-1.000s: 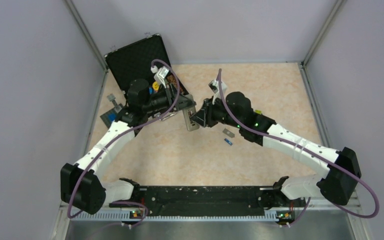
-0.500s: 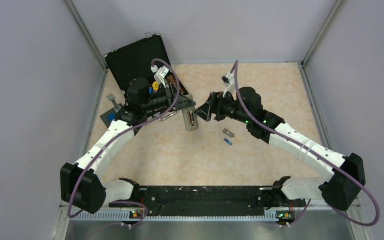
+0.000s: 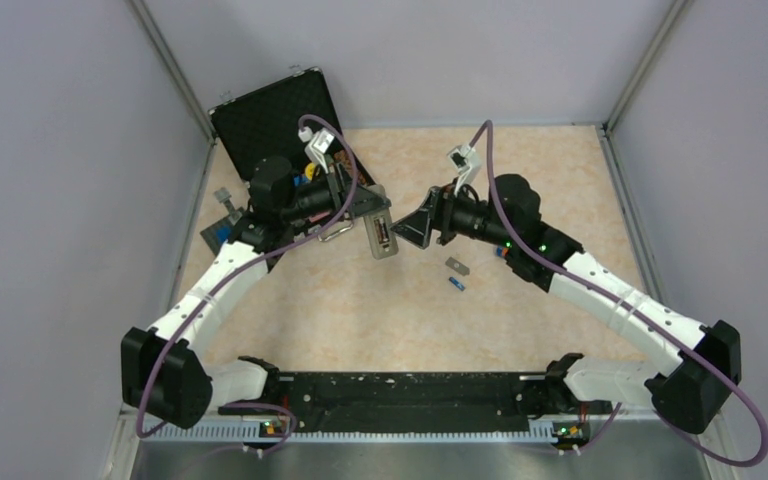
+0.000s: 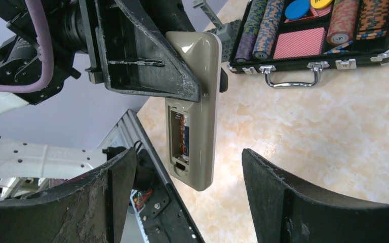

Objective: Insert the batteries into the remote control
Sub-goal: Adjust the battery at the center of the board.

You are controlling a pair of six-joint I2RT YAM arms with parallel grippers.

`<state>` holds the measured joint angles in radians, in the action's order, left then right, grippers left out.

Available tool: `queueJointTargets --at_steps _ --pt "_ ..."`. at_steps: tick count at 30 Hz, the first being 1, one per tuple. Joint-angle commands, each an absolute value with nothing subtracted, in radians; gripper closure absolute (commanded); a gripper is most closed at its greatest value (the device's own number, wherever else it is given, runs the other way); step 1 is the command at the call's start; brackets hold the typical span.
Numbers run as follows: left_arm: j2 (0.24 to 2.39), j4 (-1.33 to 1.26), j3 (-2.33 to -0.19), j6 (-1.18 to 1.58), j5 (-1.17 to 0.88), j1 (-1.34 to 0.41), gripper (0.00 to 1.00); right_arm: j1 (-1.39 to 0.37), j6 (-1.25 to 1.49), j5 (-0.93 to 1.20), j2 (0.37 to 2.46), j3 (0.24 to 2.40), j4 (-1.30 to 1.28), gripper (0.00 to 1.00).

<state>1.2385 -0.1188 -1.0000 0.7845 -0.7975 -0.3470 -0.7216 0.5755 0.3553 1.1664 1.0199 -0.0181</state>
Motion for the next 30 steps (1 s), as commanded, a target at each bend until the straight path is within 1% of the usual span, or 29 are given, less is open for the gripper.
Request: queueJointTargets --at_steps 1,4,7,8,12,16,21,25,30 --pt "1.183 -0.219 -0.98 0.789 -0.817 -0.339 1.0 -0.715 0.56 0.337 1.156 1.015 -0.029 0.25" --pt "1.154 -0.22 -0.945 0.784 -0.791 -0.33 1.0 -0.703 0.571 0.208 1.156 1.005 -0.138 0.3" --pt "1.116 -0.231 -0.888 0.785 -0.755 -0.31 1.0 -0.672 0.578 0.079 1.167 0.975 -0.251 0.44" --pt "1.106 -0.239 -0.871 0.79 -0.748 -0.302 1.0 -0.66 0.568 0.052 1.169 0.949 -0.269 0.47" --pt "1.077 -0.274 -0.81 0.824 -0.733 -0.271 1.0 -0.644 0.486 -0.086 1.21 0.866 -0.322 0.49" --pt "1.057 -0.279 -0.769 0.858 -0.711 -0.234 1.0 -0.644 0.42 -0.136 1.307 0.832 -0.333 0.51" --pt "1.033 -0.281 -0.729 0.899 -0.671 -0.156 1.0 -0.645 0.371 -0.165 1.45 0.884 -0.347 0.54" --pt "1.029 -0.291 -0.711 0.922 -0.682 -0.106 1.0 -0.645 0.346 -0.176 1.547 0.924 -0.37 0.56" --pt "1.031 -0.29 -0.709 0.922 -0.69 -0.075 1.0 -0.644 0.331 -0.184 1.607 0.96 -0.394 0.64"
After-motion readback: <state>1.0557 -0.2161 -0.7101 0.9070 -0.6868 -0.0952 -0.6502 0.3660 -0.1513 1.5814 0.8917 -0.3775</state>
